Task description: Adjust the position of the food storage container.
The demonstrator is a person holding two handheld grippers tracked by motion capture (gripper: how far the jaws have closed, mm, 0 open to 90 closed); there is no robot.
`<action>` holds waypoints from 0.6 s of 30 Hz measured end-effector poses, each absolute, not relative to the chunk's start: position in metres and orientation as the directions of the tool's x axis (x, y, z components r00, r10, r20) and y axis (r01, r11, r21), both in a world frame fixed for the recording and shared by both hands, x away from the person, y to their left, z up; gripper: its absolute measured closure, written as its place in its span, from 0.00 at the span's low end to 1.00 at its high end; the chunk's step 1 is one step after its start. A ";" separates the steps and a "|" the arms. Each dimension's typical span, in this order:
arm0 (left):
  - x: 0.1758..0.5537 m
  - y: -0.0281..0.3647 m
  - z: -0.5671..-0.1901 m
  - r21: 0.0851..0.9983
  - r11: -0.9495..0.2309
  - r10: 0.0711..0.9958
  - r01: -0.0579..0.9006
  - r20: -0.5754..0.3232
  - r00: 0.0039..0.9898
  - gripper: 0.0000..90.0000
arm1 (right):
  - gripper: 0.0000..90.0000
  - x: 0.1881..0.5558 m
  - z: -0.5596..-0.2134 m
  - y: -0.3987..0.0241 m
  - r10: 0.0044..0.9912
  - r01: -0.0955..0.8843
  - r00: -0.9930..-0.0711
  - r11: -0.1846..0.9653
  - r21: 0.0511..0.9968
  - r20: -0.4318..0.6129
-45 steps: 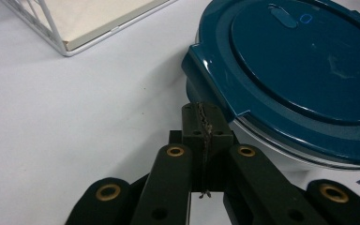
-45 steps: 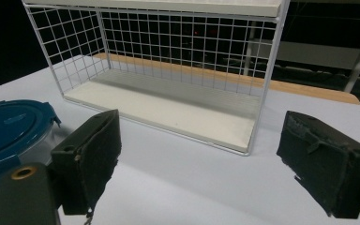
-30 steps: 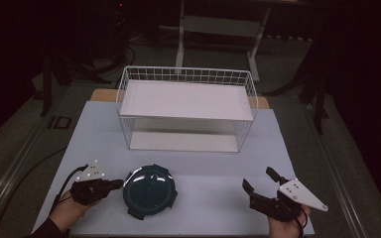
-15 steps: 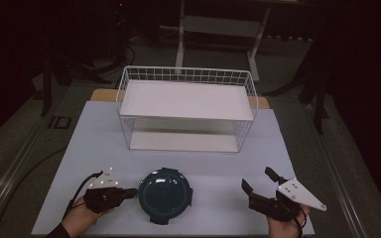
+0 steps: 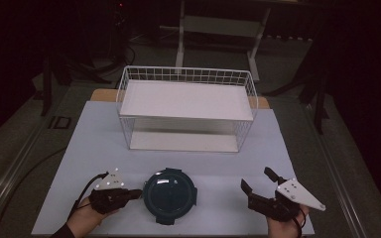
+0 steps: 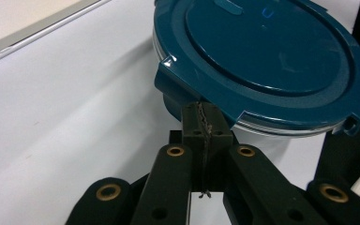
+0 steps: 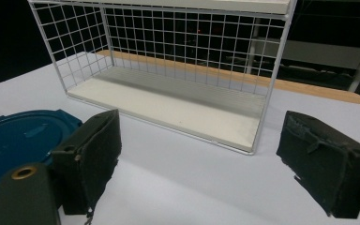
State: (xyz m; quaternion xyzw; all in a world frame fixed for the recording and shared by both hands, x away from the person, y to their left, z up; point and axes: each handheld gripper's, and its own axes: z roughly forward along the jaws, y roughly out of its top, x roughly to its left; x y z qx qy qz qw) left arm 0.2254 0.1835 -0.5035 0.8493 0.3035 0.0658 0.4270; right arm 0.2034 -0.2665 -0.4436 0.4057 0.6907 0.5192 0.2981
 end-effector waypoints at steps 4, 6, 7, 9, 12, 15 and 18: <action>0.229 0.171 -0.503 0.764 -0.456 0.565 0.456 -0.147 0.812 1.00 | 0.15 0.204 -0.444 -0.267 0.870 0.249 -0.494 0.131 0.959 0.009; 0.230 0.165 -0.503 0.763 -0.460 0.557 0.454 -0.150 0.817 1.00 | 0.15 0.204 -0.444 -0.267 0.869 0.250 -0.495 0.131 0.959 0.010; 0.231 0.162 -0.503 0.763 -0.463 0.553 0.452 -0.150 0.819 1.00 | 0.15 0.204 -0.444 -0.267 0.869 0.249 -0.495 0.131 0.960 0.010; 0.232 0.156 -0.503 0.764 -0.465 0.546 0.448 -0.151 0.824 1.00 | 0.15 0.204 -0.444 -0.268 0.868 0.249 -0.496 0.130 0.960 0.011; 0.234 0.147 -0.503 0.764 -0.470 0.533 0.442 -0.155 0.832 1.00 | 0.15 0.204 -0.444 -0.268 0.868 0.250 -0.496 0.131 0.959 0.011; 0.235 0.139 -0.503 0.764 -0.473 0.519 0.439 -0.161 0.839 1.00 | 0.15 0.204 -0.444 -0.268 0.868 0.249 -0.497 0.131 0.960 0.011; 0.236 0.131 -0.503 0.764 -0.480 0.501 0.431 -0.165 0.850 1.00 | 0.15 0.203 -0.444 -0.268 0.867 0.248 -0.498 0.130 0.960 0.011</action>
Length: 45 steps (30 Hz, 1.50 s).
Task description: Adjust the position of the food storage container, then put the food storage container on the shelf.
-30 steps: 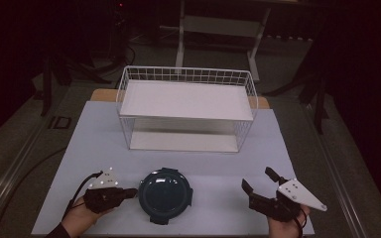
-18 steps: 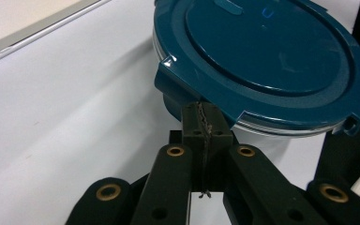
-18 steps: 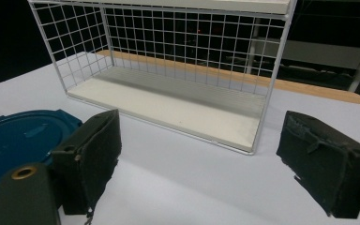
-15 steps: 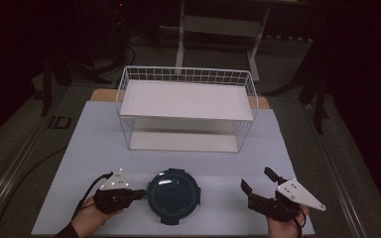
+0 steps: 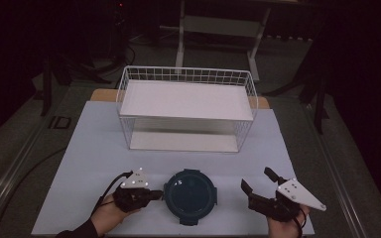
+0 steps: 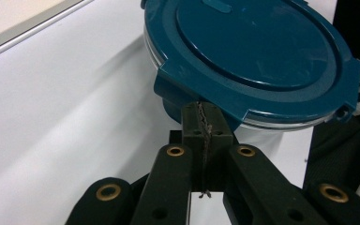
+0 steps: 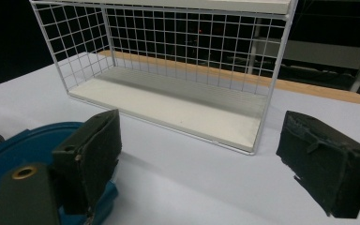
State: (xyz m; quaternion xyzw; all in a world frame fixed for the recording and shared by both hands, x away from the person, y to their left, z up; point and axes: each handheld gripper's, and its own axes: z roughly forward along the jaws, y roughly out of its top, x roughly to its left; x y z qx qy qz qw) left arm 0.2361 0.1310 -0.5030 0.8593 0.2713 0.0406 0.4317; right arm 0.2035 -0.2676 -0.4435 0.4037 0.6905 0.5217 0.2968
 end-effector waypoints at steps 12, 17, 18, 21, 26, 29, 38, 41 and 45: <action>0.243 0.092 -0.504 0.769 -0.499 0.443 0.399 -0.169 0.880 1.00 | 0.15 0.203 -0.444 -0.268 0.866 0.252 -0.500 0.132 0.959 0.012; 0.244 0.080 -0.504 0.771 -0.504 0.431 0.391 -0.168 0.887 1.00 | 0.15 0.203 -0.444 -0.268 0.864 0.252 -0.503 0.133 0.959 0.012; 0.244 0.079 -0.504 0.770 -0.506 0.429 0.389 -0.167 0.888 1.00 | 0.15 0.203 -0.444 -0.268 0.864 0.251 -0.503 0.133 0.959 0.012; 0.246 0.076 -0.504 0.773 -0.499 0.436 0.392 -0.167 0.884 1.00 | 0.15 0.203 -0.444 -0.268 0.863 0.251 -0.505 0.134 0.959 0.011; 0.248 0.074 -0.505 0.776 -0.491 0.439 0.396 -0.172 0.882 1.00 | 0.15 0.203 -0.444 -0.267 0.862 0.256 -0.507 0.134 0.957 0.015; 0.249 0.075 -0.505 0.777 -0.488 0.442 0.398 -0.173 0.880 0.98 | 0.15 0.203 -0.444 -0.267 0.863 0.256 -0.506 0.134 0.957 0.015; 0.250 0.088 -0.488 0.801 -0.400 0.472 0.446 -0.238 0.849 0.35 | 0.15 0.201 -0.444 -0.266 0.856 0.252 -0.516 0.139 0.958 0.011; 0.250 0.087 -0.479 0.797 -0.376 0.471 0.473 -0.274 0.838 0.13 | 0.15 0.200 -0.443 -0.264 0.853 0.242 -0.521 0.151 0.959 -0.003; 0.247 0.081 -0.469 0.784 -0.366 0.481 0.500 -0.301 0.824 0.02 | 0.15 0.199 -0.441 -0.261 0.845 0.225 -0.534 0.176 0.958 -0.030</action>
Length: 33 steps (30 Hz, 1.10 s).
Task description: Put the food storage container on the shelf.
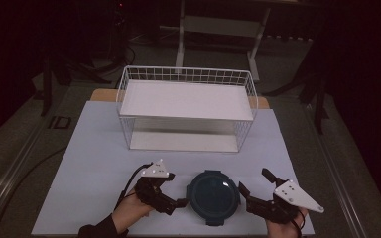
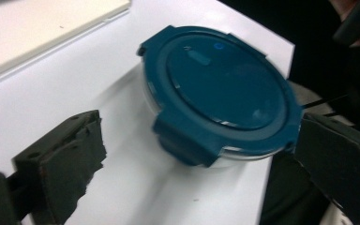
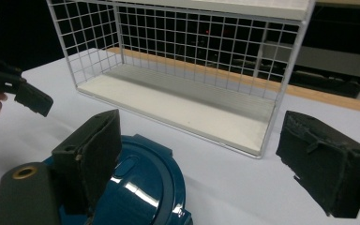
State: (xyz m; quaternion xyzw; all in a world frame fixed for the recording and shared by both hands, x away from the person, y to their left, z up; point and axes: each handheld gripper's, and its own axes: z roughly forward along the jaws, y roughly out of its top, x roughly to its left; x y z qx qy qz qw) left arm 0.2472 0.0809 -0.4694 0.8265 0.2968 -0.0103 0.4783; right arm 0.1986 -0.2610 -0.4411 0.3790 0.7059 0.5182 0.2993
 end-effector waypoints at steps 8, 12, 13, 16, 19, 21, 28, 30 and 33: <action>0.252 0.079 -0.466 0.753 -0.281 0.506 0.595 -0.411 0.759 0.02 | 0.16 0.196 -0.432 -0.255 0.819 0.176 -0.568 0.217 0.960 -0.081; 0.256 0.079 -0.468 0.744 -0.259 0.511 0.615 -0.435 0.741 0.04 | 0.16 0.193 -0.429 -0.255 0.809 0.168 -0.581 0.228 0.959 -0.091; 0.257 0.079 -0.470 0.735 -0.259 0.516 0.626 -0.443 0.733 0.04 | 0.15 0.193 -0.429 -0.255 0.809 0.171 -0.580 0.230 0.958 -0.091; 0.262 0.078 -0.477 0.699 -0.242 0.524 0.673 -0.490 0.697 0.05 | 0.13 0.191 -0.430 -0.255 0.805 0.152 -0.583 0.243 0.958 -0.112; 0.268 0.077 -0.484 0.651 -0.246 0.540 0.718 -0.523 0.659 0.05 | 0.13 0.191 -0.430 -0.256 0.806 0.162 -0.579 0.267 0.950 -0.127; 0.270 0.077 -0.487 0.631 -0.242 0.534 0.737 -0.548 0.644 0.05 | 0.13 0.190 -0.430 -0.256 0.803 0.171 -0.586 0.257 0.951 -0.112; 0.284 0.072 -0.504 0.448 -0.227 0.538 0.865 -0.683 0.495 0.07 | 0.12 0.192 -0.431 -0.254 0.817 0.202 -0.570 0.235 0.951 -0.081; 0.285 0.071 -0.506 0.421 -0.221 0.558 0.880 -0.685 0.468 0.15 | 0.12 0.192 -0.432 -0.253 0.817 0.197 -0.569 0.239 0.951 -0.088; 0.285 0.070 -0.508 0.391 -0.211 0.552 0.896 -0.709 0.439 0.25 | 0.12 0.191 -0.432 -0.251 0.824 0.193 -0.558 0.246 0.950 -0.100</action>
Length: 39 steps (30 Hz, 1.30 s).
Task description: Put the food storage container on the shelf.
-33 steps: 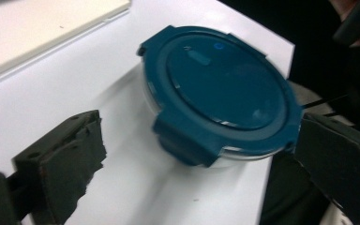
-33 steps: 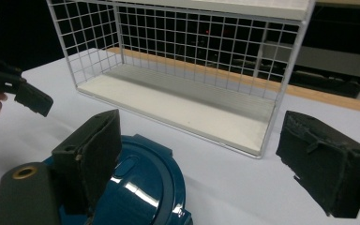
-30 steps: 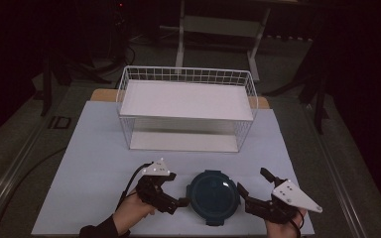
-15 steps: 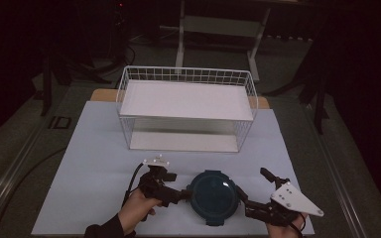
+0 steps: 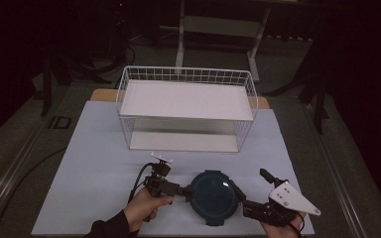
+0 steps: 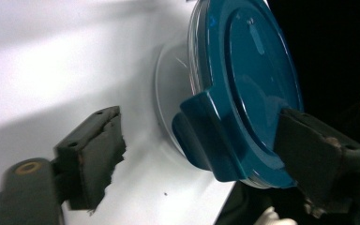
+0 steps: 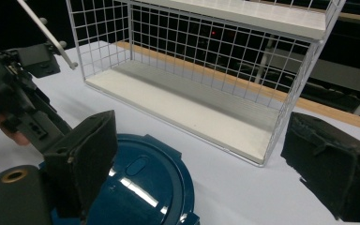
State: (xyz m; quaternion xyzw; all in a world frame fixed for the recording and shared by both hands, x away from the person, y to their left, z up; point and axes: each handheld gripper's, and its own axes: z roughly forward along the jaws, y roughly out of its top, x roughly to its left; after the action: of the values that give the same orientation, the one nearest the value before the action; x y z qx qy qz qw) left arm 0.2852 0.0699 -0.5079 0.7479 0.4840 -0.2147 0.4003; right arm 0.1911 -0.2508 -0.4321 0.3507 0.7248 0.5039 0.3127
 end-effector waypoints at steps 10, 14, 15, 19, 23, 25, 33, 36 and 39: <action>0.285 0.067 -0.513 0.321 -0.186 0.518 0.929 -0.771 0.370 0.55 | 0.12 0.191 -0.432 -0.251 0.825 0.200 -0.557 0.242 0.949 -0.093; 0.285 0.067 -0.515 0.313 -0.177 0.510 0.933 -0.782 0.359 0.56 | 0.14 0.190 -0.432 -0.252 0.821 0.206 -0.563 0.246 0.947 -0.091; 0.285 0.067 -0.515 0.314 -0.176 0.507 0.933 -0.783 0.359 0.56 | 0.14 0.190 -0.432 -0.252 0.821 0.210 -0.564 0.244 0.947 -0.087; 0.283 0.067 -0.514 0.331 -0.177 0.510 0.927 -0.775 0.374 0.57 | 0.15 0.192 -0.434 -0.257 0.820 0.251 -0.569 0.240 0.938 -0.058; 0.281 0.067 -0.514 0.342 -0.173 0.508 0.924 -0.772 0.381 0.58 | 0.17 0.197 -0.439 -0.262 0.810 0.330 -0.586 0.231 0.915 0.007; 0.280 0.068 -0.514 0.352 -0.184 0.506 0.918 -0.767 0.395 0.58 | 0.19 0.201 -0.443 -0.265 0.797 0.394 -0.600 0.213 0.894 0.075; 0.274 0.067 -0.510 0.393 -0.205 0.503 0.897 -0.743 0.441 0.59 | 0.30 0.226 -0.466 -0.281 0.702 0.669 -0.567 0.088 0.738 0.430; 0.271 0.067 -0.508 0.410 -0.210 0.500 0.888 -0.736 0.458 0.60 | 0.36 0.234 -0.476 -0.288 0.660 0.739 -0.536 0.066 0.670 0.527; 0.268 0.067 -0.506 0.425 -0.215 0.499 0.879 -0.726 0.473 0.61 | 0.42 0.238 -0.484 -0.291 0.631 0.783 -0.518 0.078 0.617 0.578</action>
State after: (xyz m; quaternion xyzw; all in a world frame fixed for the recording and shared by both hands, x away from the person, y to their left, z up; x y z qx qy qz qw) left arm 0.2677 0.0668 -0.5059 0.7465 0.4616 -0.2246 0.4233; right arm 0.2376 -0.2908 -0.4842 0.4846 0.7298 0.4755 -0.0800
